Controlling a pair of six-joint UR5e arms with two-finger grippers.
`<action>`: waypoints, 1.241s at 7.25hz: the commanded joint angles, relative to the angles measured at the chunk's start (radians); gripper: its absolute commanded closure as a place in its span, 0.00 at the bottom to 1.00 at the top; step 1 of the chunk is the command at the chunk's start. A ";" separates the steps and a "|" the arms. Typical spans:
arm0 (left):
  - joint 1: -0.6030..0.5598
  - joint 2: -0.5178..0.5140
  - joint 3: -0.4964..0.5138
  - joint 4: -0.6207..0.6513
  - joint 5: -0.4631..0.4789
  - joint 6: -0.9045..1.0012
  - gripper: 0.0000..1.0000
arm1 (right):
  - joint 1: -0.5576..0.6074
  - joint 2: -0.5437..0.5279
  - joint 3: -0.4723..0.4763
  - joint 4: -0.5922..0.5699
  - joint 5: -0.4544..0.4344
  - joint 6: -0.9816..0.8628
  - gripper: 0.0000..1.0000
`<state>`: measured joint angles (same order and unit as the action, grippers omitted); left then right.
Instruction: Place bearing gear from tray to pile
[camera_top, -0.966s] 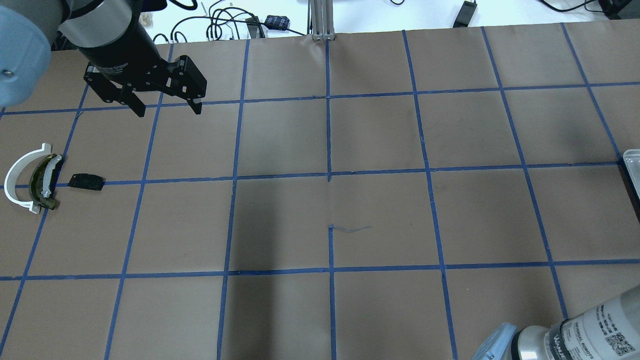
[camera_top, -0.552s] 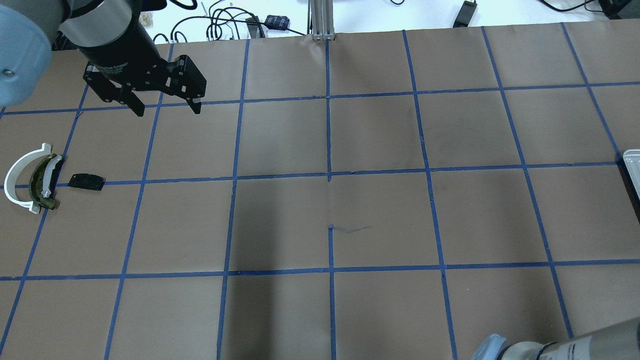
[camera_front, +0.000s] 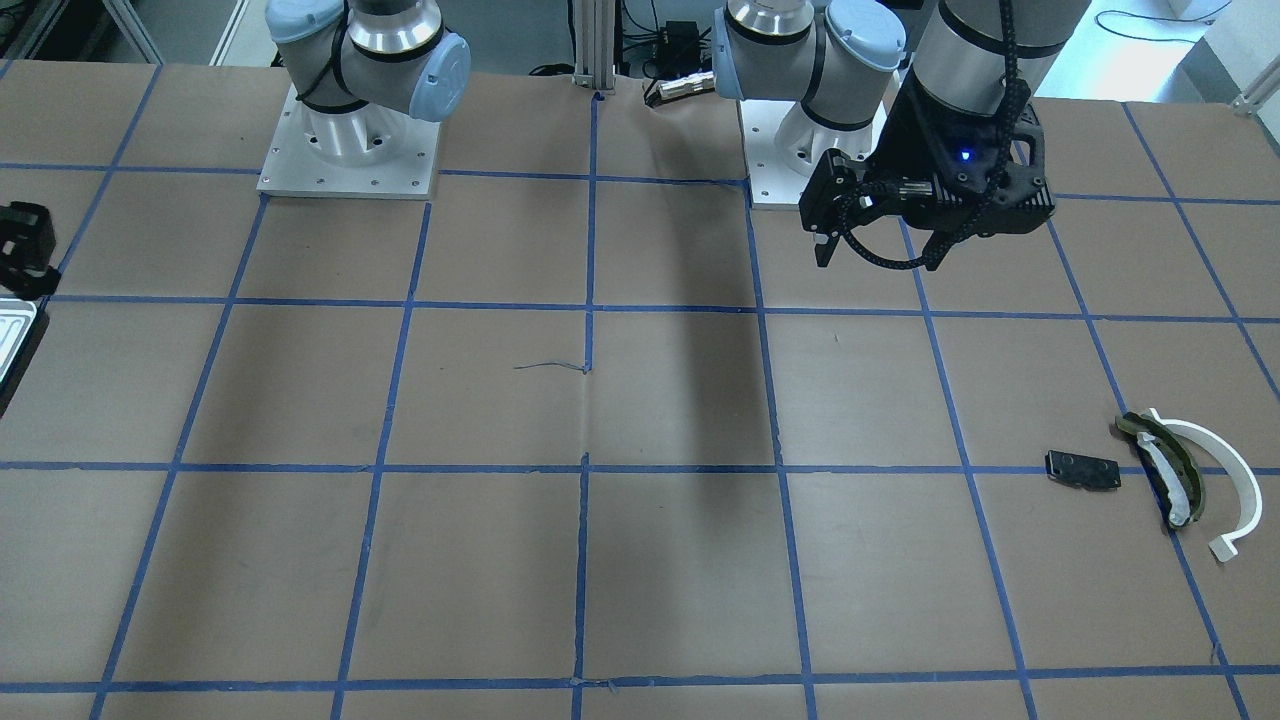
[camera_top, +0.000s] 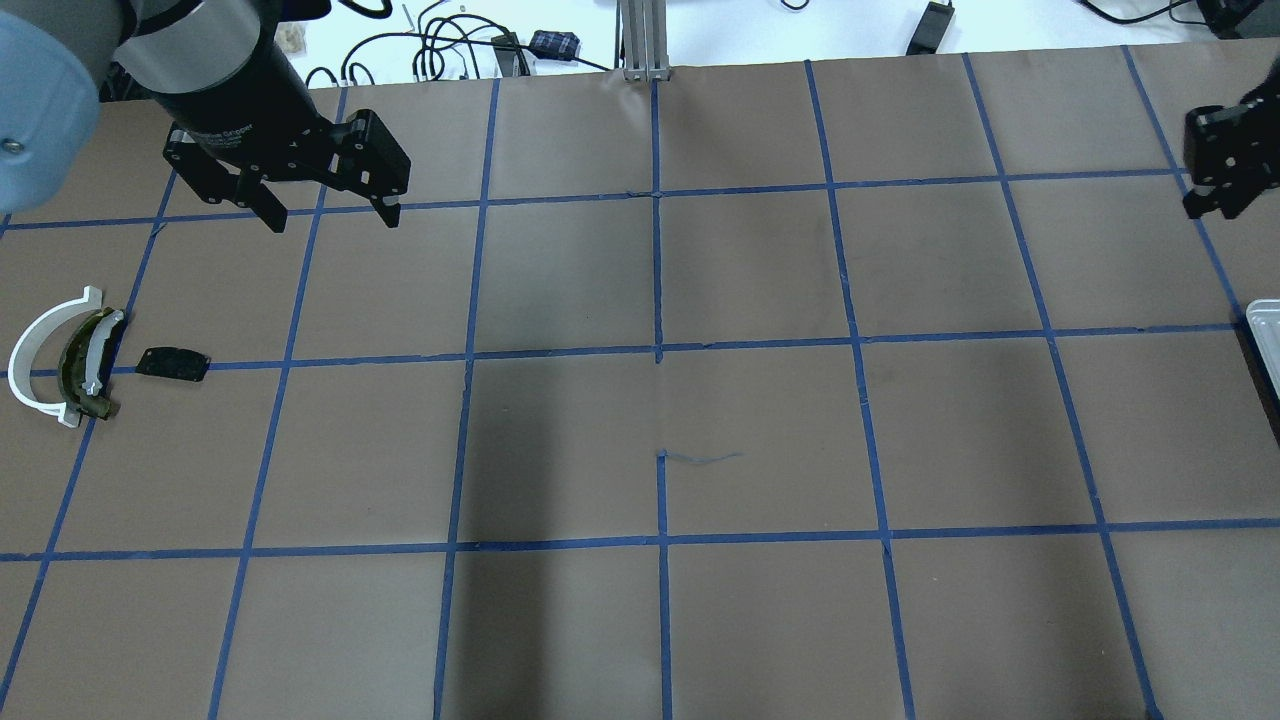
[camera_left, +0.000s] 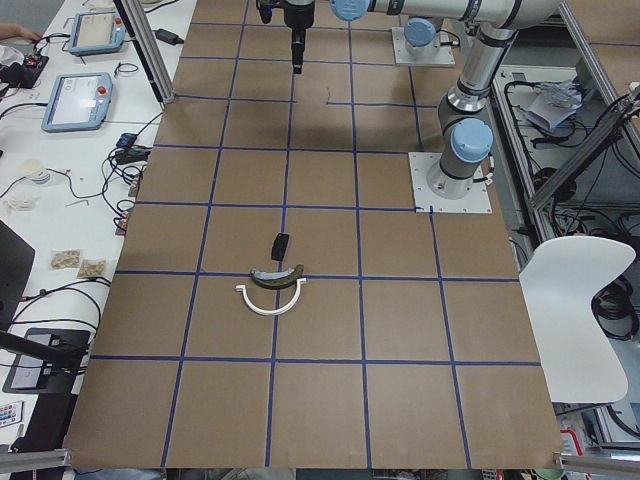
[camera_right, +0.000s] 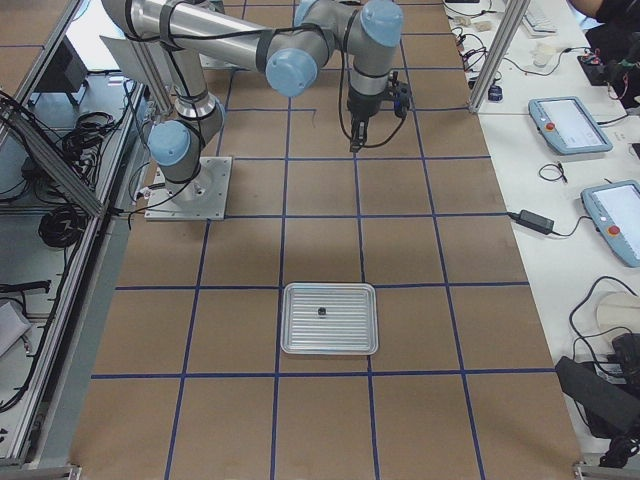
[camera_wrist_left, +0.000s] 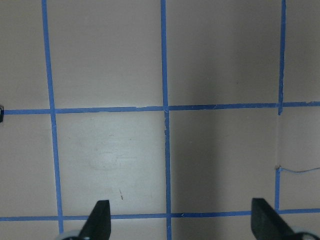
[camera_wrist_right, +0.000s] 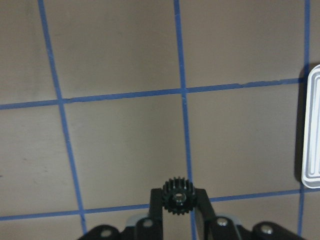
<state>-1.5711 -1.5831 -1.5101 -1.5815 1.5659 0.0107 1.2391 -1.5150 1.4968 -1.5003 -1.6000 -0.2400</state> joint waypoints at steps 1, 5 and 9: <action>0.002 0.000 -0.001 -0.002 0.006 0.000 0.00 | 0.274 -0.007 -0.016 0.025 0.073 0.464 0.99; 0.003 0.006 -0.001 0.000 -0.001 0.002 0.00 | 0.639 0.158 0.009 -0.218 0.115 1.061 0.99; 0.006 0.009 -0.001 -0.002 0.002 0.002 0.00 | 0.698 0.226 0.066 -0.328 0.164 1.071 0.53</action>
<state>-1.5672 -1.5750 -1.5110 -1.5830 1.5699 0.0119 1.9343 -1.2939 1.5577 -1.8192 -1.4609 0.8217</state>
